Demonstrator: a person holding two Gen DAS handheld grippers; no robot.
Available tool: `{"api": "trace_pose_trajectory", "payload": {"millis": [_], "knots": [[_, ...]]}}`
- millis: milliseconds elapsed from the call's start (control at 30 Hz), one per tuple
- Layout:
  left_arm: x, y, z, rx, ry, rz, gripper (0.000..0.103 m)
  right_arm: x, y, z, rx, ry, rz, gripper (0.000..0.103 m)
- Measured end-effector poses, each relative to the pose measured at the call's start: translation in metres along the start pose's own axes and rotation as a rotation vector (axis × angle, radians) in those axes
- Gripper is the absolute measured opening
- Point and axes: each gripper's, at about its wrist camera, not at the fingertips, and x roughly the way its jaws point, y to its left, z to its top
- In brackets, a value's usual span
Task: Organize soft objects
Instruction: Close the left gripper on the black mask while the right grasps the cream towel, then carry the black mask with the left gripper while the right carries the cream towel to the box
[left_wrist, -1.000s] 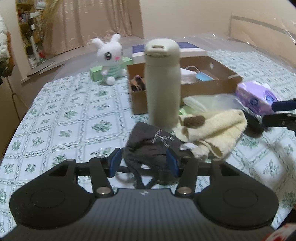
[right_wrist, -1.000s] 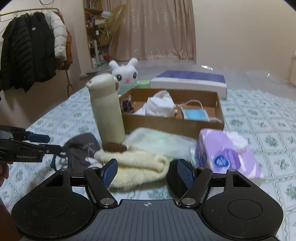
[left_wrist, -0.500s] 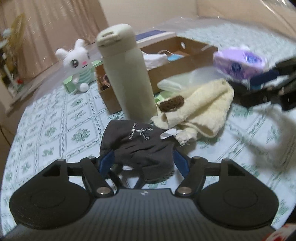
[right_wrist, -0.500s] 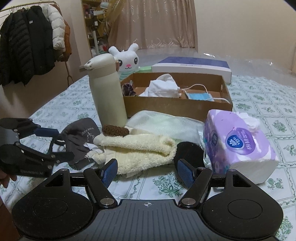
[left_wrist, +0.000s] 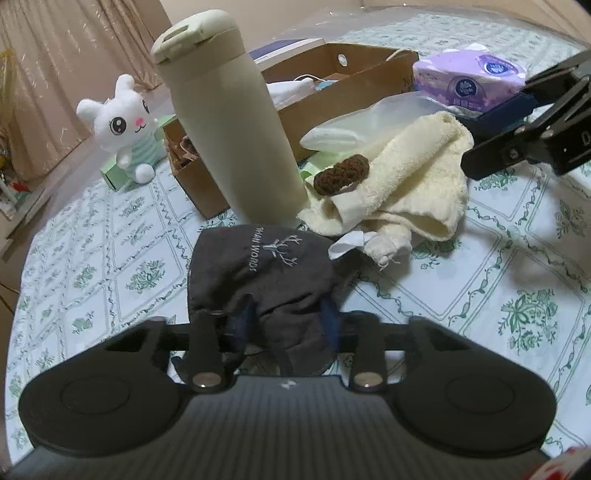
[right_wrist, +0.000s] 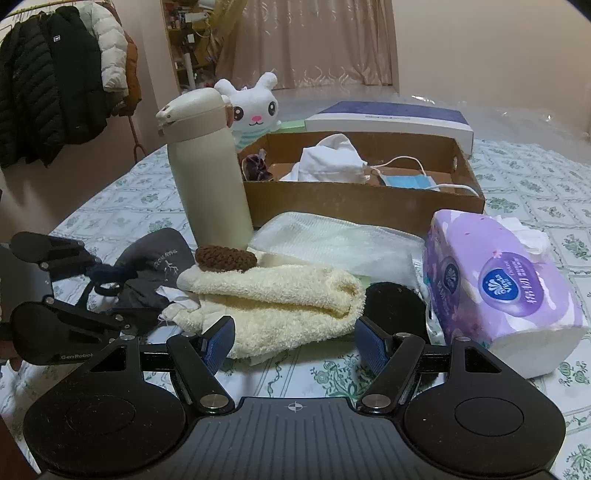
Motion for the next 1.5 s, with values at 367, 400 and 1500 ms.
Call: {"api": "trace_pose_trajectory", "payload": {"millis": [367,400,1500], "knots": [[-0.023,0.022,-0.001,-0.202,-0.073,0.014,0.007,0.015,0.002,0.007,-0.007,-0.011,-0.003,0.071],[-0.026,0.025,0.0,-0.218,-0.08,0.019,0.007,0.016,0.003,0.008,-0.012,-0.014,-0.011,0.071],[-0.071,0.009,0.003,-0.28,-0.114,0.013,0.007,-0.047,0.028,0.019,-0.222,-0.138,-0.083,0.004]]}}
